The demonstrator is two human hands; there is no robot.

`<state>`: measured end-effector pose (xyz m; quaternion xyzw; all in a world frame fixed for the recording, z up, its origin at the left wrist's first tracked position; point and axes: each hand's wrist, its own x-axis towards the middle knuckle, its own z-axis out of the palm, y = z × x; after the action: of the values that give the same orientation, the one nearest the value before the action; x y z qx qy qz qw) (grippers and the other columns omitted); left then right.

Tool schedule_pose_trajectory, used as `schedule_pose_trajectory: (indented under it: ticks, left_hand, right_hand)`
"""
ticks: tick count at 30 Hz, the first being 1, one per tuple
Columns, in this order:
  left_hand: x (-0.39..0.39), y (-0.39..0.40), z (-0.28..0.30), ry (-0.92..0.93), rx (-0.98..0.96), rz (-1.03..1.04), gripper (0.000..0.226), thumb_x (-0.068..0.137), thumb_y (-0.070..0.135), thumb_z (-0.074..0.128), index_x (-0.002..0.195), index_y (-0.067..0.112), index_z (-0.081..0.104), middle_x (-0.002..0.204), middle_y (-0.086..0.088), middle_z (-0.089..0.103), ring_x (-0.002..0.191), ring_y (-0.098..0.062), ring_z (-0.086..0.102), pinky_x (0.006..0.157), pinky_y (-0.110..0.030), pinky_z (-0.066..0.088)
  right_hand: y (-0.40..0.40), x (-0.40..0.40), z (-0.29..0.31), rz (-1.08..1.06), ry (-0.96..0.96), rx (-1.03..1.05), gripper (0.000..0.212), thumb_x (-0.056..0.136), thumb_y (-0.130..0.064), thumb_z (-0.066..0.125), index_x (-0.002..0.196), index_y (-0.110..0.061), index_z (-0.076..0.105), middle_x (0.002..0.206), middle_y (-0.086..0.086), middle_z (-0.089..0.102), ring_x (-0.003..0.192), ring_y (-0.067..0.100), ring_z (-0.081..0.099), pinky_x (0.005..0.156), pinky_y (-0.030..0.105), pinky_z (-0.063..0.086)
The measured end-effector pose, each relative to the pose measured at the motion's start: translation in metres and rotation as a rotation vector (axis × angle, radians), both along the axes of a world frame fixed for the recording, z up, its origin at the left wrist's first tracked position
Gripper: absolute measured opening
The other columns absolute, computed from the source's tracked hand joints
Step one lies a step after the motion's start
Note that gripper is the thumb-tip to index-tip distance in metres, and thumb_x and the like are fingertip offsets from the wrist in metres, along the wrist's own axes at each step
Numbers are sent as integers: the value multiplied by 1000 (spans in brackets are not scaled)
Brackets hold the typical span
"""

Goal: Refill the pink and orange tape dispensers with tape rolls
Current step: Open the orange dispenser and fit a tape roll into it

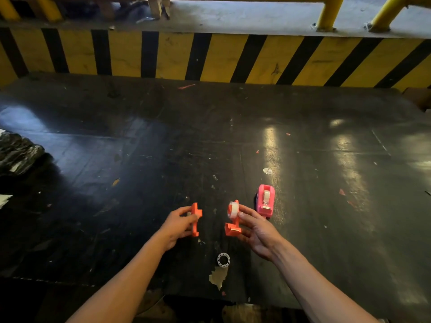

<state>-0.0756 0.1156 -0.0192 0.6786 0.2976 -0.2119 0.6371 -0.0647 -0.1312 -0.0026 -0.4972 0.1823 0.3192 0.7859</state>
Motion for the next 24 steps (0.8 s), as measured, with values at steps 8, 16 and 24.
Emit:
schedule_pose_trajectory:
  ticks: [8,16,24]
  left_hand:
    - [-2,-48,46,-88,-295,-114,28,99,17,59,126,13,66,106,-9,79,97,-22,77,79,-35,59]
    - [-3,-53,46,-112,-300,-88,34,98,17,60,132,11,62,116,-14,75,101,-25,76,79,-36,60]
    - [-1,-49,48,-117,-299,-86,33,97,18,62,130,11,64,118,-14,74,106,-27,74,88,-41,60]
  right_hand:
    - [4,2,7,11,-101,14,42,86,-14,71,127,-19,63,113,18,74,97,34,72,87,48,54]
    - [-1,1,12,24,-121,-1,45,83,-16,73,127,-19,63,109,18,75,92,32,74,76,42,58]
    - [-1,2,9,58,-131,-11,44,85,-15,72,127,-18,63,113,21,74,99,36,72,102,56,48]
